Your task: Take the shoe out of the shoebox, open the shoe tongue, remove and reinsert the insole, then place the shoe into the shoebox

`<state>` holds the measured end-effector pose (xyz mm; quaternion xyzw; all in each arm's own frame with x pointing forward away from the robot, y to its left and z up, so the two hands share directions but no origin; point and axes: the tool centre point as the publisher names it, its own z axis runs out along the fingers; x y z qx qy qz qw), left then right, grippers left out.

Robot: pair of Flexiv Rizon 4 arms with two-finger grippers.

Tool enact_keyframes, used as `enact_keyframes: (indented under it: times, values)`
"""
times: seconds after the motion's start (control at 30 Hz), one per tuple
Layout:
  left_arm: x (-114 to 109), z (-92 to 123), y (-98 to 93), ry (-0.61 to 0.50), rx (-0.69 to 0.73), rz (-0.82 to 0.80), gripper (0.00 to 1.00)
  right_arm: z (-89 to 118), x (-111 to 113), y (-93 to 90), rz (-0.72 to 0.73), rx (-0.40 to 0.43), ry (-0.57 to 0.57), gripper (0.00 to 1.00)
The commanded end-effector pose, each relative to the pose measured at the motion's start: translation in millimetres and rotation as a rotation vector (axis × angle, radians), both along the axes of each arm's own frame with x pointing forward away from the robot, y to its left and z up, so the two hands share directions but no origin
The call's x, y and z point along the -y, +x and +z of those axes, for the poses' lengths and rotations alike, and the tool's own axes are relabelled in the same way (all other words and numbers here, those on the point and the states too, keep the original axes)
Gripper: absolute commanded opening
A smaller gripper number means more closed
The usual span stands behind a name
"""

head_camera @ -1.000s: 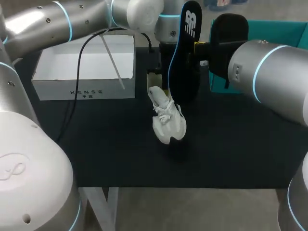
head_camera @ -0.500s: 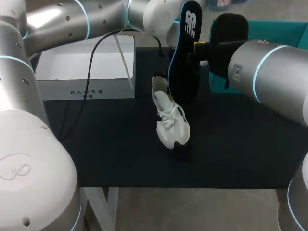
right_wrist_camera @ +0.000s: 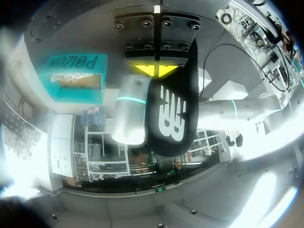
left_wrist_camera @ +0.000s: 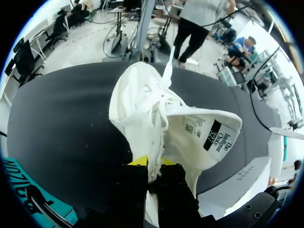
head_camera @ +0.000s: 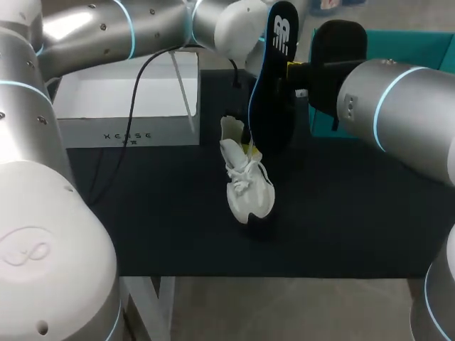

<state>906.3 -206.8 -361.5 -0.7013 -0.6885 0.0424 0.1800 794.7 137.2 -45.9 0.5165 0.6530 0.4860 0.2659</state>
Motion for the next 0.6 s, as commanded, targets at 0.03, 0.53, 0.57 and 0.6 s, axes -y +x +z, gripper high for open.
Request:
enact_keyframes:
  times: [0.03,0.53,0.57,0.6]
  values:
    - [6.4,-14.1,-2.3,0.037,0.017,-0.016,0.00,-0.6,0.6,0.0,0.002,-0.001,0.001,0.00]
    - [15.8,-6.2,-1.9,-0.053,-0.003,0.079,1.00,-0.6,0.6,0.0,0.002,-0.001,0.001,0.00]
    - [15.0,-1.8,-1.3,-0.072,-0.011,0.090,1.00,-0.6,0.6,0.0,0.002,-0.001,0.001,0.00]
    - [14.2,2.5,-0.3,-0.093,-0.010,0.109,1.00,-0.6,0.6,0.0,0.002,-0.001,0.001,0.00]
